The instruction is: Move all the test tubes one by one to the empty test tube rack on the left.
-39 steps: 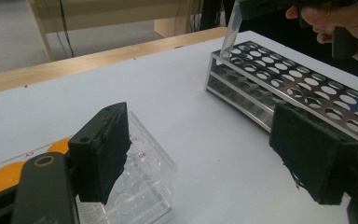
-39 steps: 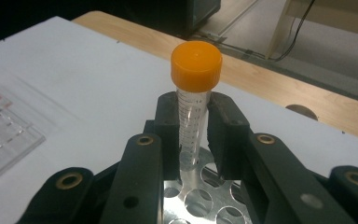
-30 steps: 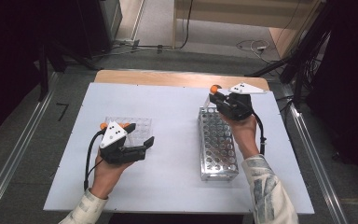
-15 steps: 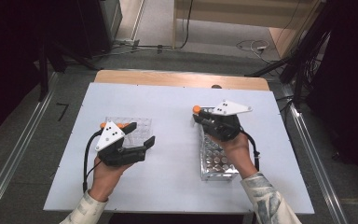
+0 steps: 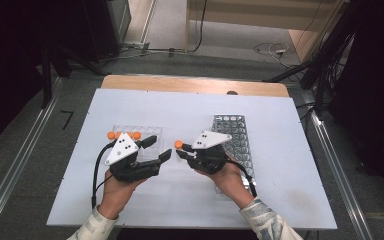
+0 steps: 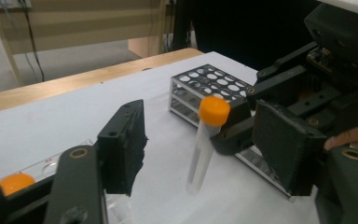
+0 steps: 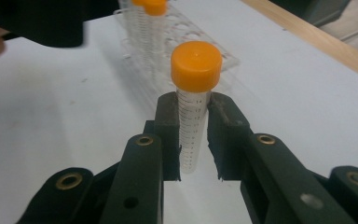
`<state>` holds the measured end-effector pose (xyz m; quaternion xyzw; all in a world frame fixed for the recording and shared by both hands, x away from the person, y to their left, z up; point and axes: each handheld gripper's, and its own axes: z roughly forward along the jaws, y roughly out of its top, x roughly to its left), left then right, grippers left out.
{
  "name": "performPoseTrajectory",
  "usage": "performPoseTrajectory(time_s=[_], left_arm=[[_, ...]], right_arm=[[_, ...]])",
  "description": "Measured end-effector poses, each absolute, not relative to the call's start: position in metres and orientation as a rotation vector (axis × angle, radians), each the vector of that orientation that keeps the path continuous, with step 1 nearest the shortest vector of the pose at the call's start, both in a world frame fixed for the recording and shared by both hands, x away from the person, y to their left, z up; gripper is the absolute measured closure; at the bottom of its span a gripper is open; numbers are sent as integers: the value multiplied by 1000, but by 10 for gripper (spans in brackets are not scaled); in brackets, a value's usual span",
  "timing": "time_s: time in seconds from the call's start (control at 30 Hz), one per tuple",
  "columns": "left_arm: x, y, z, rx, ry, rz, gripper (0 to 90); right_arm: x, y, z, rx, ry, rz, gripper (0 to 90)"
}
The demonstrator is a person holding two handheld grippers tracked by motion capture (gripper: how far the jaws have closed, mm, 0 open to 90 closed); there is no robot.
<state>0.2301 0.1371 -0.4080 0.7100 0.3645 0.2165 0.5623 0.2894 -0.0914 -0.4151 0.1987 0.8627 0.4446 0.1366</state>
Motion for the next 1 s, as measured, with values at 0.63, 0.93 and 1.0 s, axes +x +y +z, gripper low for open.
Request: performPoseTrajectory(time_s=[0.63, 0.93, 1.0], left_arm=[[234, 133, -418, 1722, 831, 479, 596], [234, 134, -419, 1727, 825, 470, 689], [234, 134, -419, 1726, 827, 471, 695]], right_arm=[[275, -70, -415, 510, 2559, 1350, 724], [275, -70, -414, 505, 2560, 1369, 724], [275, -70, -415, 506, 2560, 1368, 724]])
